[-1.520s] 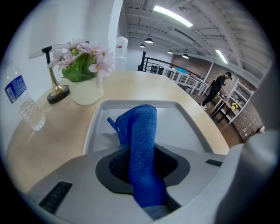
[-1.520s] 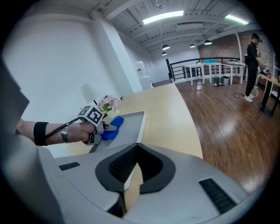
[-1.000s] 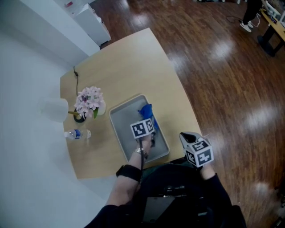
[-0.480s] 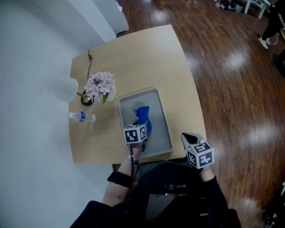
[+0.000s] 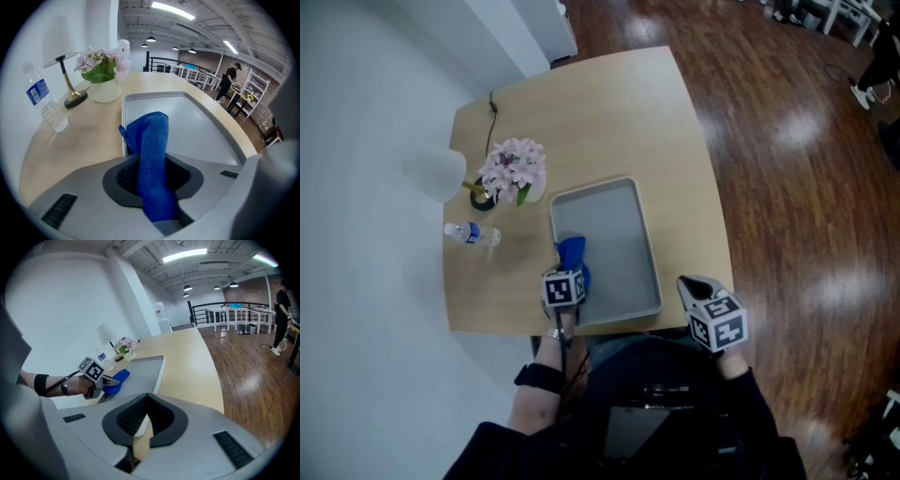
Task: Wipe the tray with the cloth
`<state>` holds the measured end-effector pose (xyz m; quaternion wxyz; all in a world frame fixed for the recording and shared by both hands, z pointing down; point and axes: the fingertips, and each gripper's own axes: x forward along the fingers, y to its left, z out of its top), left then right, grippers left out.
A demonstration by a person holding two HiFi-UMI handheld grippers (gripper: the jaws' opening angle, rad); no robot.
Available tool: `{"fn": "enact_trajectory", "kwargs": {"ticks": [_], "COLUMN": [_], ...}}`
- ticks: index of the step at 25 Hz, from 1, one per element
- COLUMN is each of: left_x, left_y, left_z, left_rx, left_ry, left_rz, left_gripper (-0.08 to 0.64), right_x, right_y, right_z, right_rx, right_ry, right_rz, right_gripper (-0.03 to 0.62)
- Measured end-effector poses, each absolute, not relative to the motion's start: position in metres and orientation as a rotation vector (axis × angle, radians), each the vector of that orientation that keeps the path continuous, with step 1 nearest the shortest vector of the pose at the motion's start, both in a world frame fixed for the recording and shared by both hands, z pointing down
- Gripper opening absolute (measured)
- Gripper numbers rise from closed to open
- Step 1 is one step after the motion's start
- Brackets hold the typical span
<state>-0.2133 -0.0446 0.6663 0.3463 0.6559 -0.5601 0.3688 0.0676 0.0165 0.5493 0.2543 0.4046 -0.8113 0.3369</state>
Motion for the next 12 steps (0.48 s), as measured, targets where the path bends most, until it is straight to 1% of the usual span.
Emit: {"fn": "enact_trajectory", "kwargs": {"ticks": [6, 12], "left_x": [-0.208, -0.146], "left_y": [-0.044, -0.053], "left_z": [0.669, 0.666], "left_rx": [1.671, 1.669], "left_ry": [-1.457, -1.399], "left_rz": [0.948, 0.729], "left_gripper": [0.121, 0.121], "right_x": [0.085, 0.093], "right_y": [0.016, 0.018], "right_z": [0.551, 0.551], "right_rx": [1.151, 1.184], "right_ry": [-2.188, -2.183], "right_rz": [0.932, 0.947], "right_gripper": [0.005, 0.005]}}
